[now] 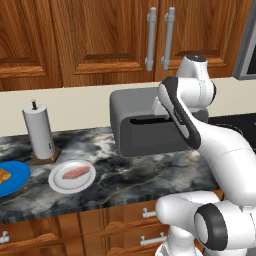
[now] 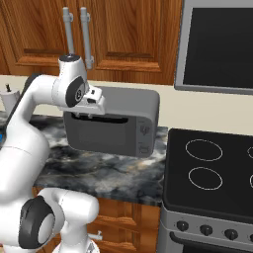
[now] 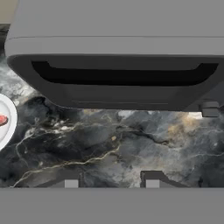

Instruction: Open the toaster oven door. Place the bread on the top rack in the toaster oven and place the steak on the bottom rack.

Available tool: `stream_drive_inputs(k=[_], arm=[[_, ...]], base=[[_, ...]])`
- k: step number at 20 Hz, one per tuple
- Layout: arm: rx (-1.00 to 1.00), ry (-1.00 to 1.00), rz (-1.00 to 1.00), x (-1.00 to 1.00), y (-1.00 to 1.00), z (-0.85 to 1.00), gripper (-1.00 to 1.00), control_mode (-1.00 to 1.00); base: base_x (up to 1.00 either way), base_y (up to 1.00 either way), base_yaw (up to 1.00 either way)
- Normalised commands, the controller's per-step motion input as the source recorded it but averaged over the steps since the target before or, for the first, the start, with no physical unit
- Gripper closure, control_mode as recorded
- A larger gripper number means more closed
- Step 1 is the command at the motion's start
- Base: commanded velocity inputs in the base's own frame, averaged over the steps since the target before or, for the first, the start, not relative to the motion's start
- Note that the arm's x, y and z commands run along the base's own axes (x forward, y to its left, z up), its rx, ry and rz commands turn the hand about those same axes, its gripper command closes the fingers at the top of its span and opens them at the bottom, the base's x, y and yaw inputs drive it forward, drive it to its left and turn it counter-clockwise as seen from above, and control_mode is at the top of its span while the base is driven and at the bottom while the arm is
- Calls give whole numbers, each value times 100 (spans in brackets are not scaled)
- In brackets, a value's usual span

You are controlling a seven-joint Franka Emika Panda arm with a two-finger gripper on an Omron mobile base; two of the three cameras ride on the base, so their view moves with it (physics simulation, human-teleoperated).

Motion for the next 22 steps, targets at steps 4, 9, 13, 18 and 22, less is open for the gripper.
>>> stream_drive_inputs(k=[4,9,13,18,22], arm=[[6,-2,0,-23,3,-2,-100,-100],[0,-23,0,-60,17,-1,-100,-100],[-8,-6,-3,-29,43,-8,-100,-100],[-6,2,-7,-14,46,-12,-100,-100],[-3,5,-6,-1,29,-8,-100,-100]], base=[[0,0,0],[0,0,0],[0,0,0],[0,0,0],[0,0,0]])
